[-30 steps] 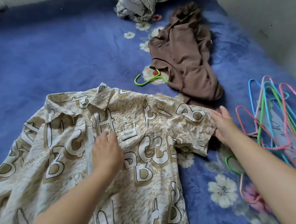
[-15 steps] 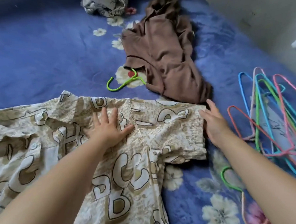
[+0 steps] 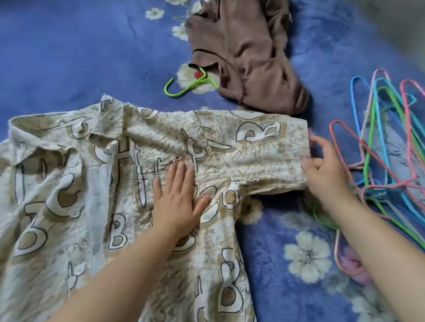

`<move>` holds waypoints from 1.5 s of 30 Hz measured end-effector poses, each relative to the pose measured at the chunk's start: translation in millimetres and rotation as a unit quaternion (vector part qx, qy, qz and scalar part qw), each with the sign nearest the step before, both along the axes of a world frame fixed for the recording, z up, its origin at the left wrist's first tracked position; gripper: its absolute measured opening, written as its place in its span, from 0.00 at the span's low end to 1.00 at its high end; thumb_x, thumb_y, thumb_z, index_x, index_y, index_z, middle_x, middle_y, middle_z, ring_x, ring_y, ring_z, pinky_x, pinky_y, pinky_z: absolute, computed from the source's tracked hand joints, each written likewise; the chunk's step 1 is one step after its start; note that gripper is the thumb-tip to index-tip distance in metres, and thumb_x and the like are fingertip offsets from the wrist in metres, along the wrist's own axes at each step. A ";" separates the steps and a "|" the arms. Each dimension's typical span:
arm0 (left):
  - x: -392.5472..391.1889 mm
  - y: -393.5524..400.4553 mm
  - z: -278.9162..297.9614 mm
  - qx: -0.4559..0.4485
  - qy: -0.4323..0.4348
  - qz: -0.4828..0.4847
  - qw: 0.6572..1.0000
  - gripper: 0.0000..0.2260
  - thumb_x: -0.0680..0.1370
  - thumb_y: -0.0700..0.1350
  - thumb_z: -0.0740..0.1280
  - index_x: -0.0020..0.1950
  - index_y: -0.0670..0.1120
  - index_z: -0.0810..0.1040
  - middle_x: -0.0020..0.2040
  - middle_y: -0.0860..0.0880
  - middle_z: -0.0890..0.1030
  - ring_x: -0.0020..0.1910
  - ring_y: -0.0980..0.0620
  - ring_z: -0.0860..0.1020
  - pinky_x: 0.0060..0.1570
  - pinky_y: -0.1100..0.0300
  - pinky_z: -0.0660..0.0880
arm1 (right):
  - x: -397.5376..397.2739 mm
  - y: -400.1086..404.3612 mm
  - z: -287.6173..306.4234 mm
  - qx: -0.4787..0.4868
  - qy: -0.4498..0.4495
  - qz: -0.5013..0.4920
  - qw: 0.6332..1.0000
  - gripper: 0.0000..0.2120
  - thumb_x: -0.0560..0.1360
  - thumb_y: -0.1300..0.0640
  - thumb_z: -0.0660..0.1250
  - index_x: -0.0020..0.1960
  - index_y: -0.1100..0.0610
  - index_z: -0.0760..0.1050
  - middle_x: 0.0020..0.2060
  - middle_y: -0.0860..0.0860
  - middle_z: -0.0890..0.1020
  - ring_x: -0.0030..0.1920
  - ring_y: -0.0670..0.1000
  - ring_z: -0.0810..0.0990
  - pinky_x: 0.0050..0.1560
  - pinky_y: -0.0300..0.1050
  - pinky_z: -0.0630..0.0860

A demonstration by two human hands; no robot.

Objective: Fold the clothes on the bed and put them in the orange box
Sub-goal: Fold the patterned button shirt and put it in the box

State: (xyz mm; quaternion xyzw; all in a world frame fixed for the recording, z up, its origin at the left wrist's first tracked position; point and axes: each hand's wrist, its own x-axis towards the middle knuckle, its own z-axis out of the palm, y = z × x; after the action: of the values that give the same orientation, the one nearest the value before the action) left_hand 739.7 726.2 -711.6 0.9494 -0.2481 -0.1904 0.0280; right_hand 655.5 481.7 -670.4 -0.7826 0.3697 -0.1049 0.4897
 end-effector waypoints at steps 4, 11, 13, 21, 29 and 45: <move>6.5 0.5 -3.4 0.032 0.017 -0.003 0.999 0.37 0.70 0.70 0.34 0.73 0.51 0.31 0.75 0.49 0.33 0.71 0.53 0.29 0.67 0.49 0.28 | -0.6 9.5 -11.9 -0.215 0.215 0.124 0.945 0.19 0.78 0.64 0.54 0.69 0.61 0.61 0.52 0.69 0.77 0.52 0.68 0.75 0.44 0.53 0.69; -49.7 31.4 34.6 -0.077 0.003 0.145 0.986 0.24 0.82 0.53 0.51 0.76 0.49 0.51 0.77 0.51 0.45 0.75 0.53 0.41 0.72 0.50 0.37 | -42.4 60.1 1.5 -0.189 0.074 0.012 0.979 0.20 0.73 0.52 0.64 0.58 0.66 0.72 0.49 0.62 0.76 0.54 0.62 0.73 0.52 0.47 0.65; -66.5 52.2 35.7 -0.088 -0.006 0.192 0.977 0.23 0.81 0.51 0.52 0.76 0.49 0.53 0.77 0.51 0.48 0.75 0.52 0.43 0.72 0.49 0.36 | -64.6 95.1 1.0 -0.119 0.088 0.108 0.983 0.13 0.75 0.54 0.66 0.49 0.64 0.76 0.40 0.57 0.76 0.46 0.59 0.75 0.44 0.44 0.64; -128.8 118.5 39.9 -0.047 0.054 0.377 0.923 0.30 0.80 0.54 0.57 0.75 0.42 0.50 0.73 0.41 0.56 0.72 0.43 0.55 0.69 0.49 0.55 | -117.9 167.0 -15.3 -0.105 0.228 0.267 0.930 0.23 0.76 0.42 0.55 0.29 0.56 0.59 0.28 0.54 0.70 0.39 0.59 0.73 0.36 0.47 0.54; -168.0 144.1 53.3 -0.142 0.219 0.377 0.889 0.26 0.77 0.52 0.65 0.70 0.41 0.62 0.54 0.43 0.77 0.50 0.45 0.77 0.49 0.52 0.76 | -165.4 174.8 -4.1 -0.009 0.174 0.189 0.966 0.25 0.72 0.53 0.68 0.65 0.60 0.66 0.58 0.57 0.73 0.58 0.57 0.72 0.58 0.46 0.68; -300.9 182.2 52.6 -0.305 0.375 0.504 0.716 0.11 0.79 0.37 0.56 0.37 0.44 0.65 0.32 0.47 0.66 0.28 0.51 0.66 0.30 0.61 0.65 | -280.8 249.5 1.8 -0.459 0.159 0.428 0.762 0.13 0.47 0.69 0.68 0.31 0.60 0.73 0.23 0.54 0.73 0.18 0.54 0.72 0.13 0.39 0.60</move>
State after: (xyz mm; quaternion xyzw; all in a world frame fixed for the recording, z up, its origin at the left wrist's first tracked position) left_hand 438.8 908.3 -659.0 0.7247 0.2535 -0.4023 0.4987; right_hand 374.7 731.1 -668.6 -0.9962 -0.0236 0.0843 -0.0002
